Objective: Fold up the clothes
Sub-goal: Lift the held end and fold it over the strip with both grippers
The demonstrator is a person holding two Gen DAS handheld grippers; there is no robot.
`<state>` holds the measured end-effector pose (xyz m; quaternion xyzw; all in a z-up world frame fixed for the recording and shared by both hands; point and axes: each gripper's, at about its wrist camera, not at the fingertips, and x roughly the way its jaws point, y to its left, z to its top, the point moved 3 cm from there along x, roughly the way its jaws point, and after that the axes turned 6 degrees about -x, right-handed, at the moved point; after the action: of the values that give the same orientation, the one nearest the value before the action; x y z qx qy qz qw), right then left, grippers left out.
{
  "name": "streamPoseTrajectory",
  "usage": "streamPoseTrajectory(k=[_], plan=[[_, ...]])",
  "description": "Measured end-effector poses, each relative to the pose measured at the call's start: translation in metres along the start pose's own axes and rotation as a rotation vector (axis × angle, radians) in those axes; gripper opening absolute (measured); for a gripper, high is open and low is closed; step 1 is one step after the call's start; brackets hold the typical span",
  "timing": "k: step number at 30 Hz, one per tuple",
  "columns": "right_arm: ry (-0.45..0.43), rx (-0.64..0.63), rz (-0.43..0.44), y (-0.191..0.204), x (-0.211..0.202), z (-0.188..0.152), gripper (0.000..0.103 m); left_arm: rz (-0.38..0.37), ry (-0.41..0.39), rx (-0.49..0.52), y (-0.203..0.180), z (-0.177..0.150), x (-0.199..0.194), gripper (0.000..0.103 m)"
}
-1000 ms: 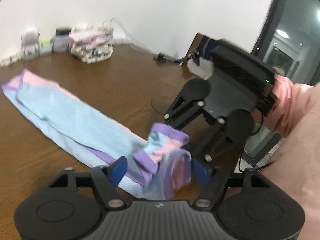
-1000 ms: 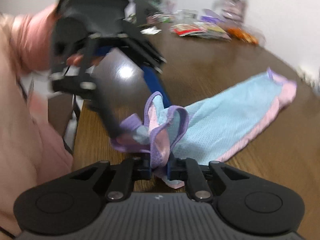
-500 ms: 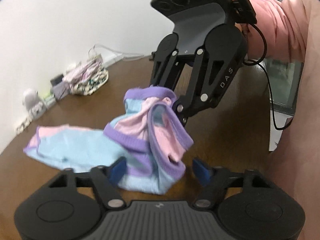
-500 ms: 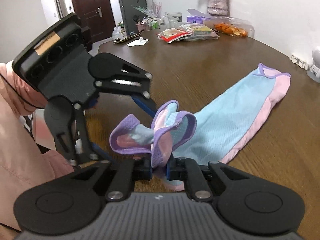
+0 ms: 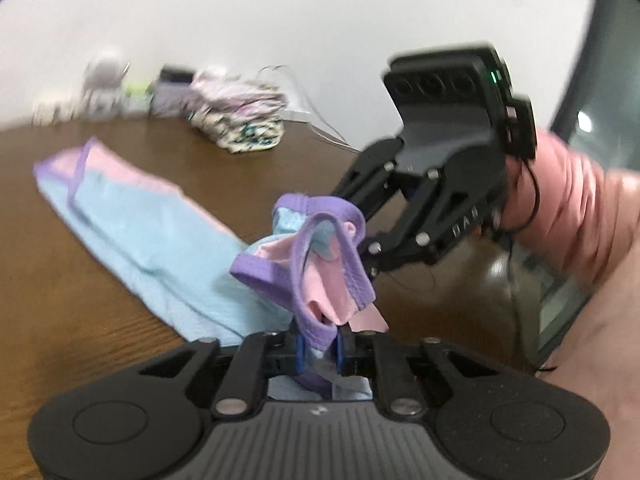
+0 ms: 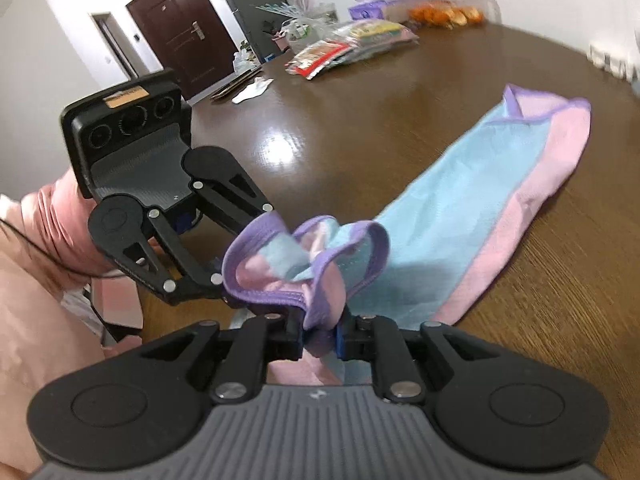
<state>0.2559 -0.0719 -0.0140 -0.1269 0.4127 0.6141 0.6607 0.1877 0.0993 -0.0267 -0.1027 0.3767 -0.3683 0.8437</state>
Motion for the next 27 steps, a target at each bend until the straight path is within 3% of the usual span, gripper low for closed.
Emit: streamPoseTrajectory(k=[2,4,11,15,17,19,20,23,27], plan=[[-0.024,0.048,0.017,-0.015,0.000,0.000,0.034,-0.028,0.002,-0.069,0.013,0.004,0.004,0.026],[-0.063,0.093,0.035,-0.027,-0.004,-0.001,0.039,-0.040,-0.007,-0.099,0.020,0.006,0.000,0.034],[-0.164,0.194,0.050,-0.046,-0.020,-0.016,0.040,-0.042,-0.029,-0.137,0.027,-0.002,-0.025,0.034],[-0.196,0.191,-0.014,-0.038,-0.028,-0.028,0.047,-0.031,-0.037,-0.141,0.029,0.005,-0.018,0.033],[-0.224,0.172,-0.064,-0.032,-0.038,-0.032,0.053,-0.012,-0.049,-0.148,0.030,0.008,-0.017,0.042],[-0.240,0.138,-0.126,-0.025,-0.049,-0.034,0.059,0.032,-0.078,-0.151,0.031,0.010,-0.026,0.079],[-0.239,0.121,-0.154,-0.021,-0.053,-0.035,0.060,0.064,-0.094,-0.148,0.031,0.011,-0.032,0.082],[-0.227,0.057,-0.214,-0.007,-0.062,-0.037,0.060,0.118,-0.123,-0.141,0.029,0.012,-0.051,0.082],[-0.197,-0.050,-0.241,0.017,-0.054,-0.039,0.052,0.190,-0.110,-0.111,0.007,0.009,-0.060,0.077]])
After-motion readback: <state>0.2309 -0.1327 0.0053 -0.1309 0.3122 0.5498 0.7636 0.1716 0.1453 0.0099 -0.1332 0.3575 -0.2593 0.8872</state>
